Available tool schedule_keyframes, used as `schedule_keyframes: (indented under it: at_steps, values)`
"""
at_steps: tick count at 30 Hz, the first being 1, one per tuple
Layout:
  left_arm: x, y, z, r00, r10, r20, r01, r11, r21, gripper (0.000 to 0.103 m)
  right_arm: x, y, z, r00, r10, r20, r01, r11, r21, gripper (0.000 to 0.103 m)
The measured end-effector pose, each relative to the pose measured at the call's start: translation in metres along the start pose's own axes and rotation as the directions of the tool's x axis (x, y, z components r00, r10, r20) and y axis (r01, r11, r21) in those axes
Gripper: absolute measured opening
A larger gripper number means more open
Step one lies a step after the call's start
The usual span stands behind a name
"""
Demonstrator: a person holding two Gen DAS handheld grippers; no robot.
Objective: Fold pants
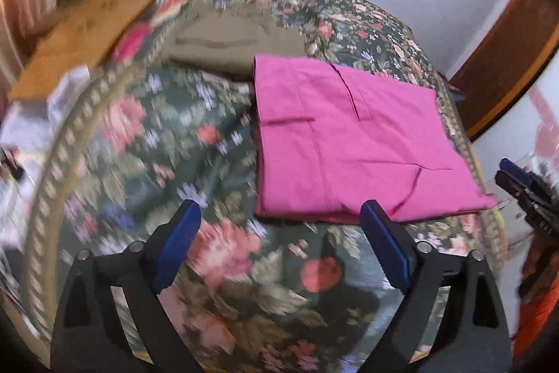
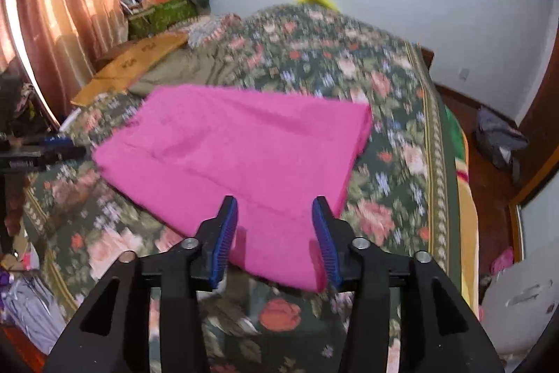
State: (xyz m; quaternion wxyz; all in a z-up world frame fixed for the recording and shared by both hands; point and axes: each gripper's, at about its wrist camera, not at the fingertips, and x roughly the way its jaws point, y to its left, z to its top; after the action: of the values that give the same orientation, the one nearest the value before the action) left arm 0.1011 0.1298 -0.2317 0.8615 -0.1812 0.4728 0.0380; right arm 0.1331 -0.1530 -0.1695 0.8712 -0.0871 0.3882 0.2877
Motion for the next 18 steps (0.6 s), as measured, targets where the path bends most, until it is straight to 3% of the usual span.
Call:
schedule_keyframes:
  at_steps: [5,12,18]
  values:
    - [0.019,0.005,-0.015,0.978,-0.195,-0.075,0.182,0.972,-0.147,0.094,0.009,0.013,0.006,1.000,0.023,0.020,-0.023,1.000,-0.013,0.049]
    - [0.038,-0.012,-0.018,0.976,-0.196,-0.099,0.182,0.975,-0.129,0.095,0.041,0.013,-0.008,0.996,0.010,-0.087,-0.012,1.000,-0.016,0.049]
    - [0.042,-0.019,-0.005,0.959,-0.276,-0.068,0.263,0.952,-0.158,0.095,0.046,0.002,-0.014,0.991,0.076,-0.111,-0.071,0.996,0.046,0.049]
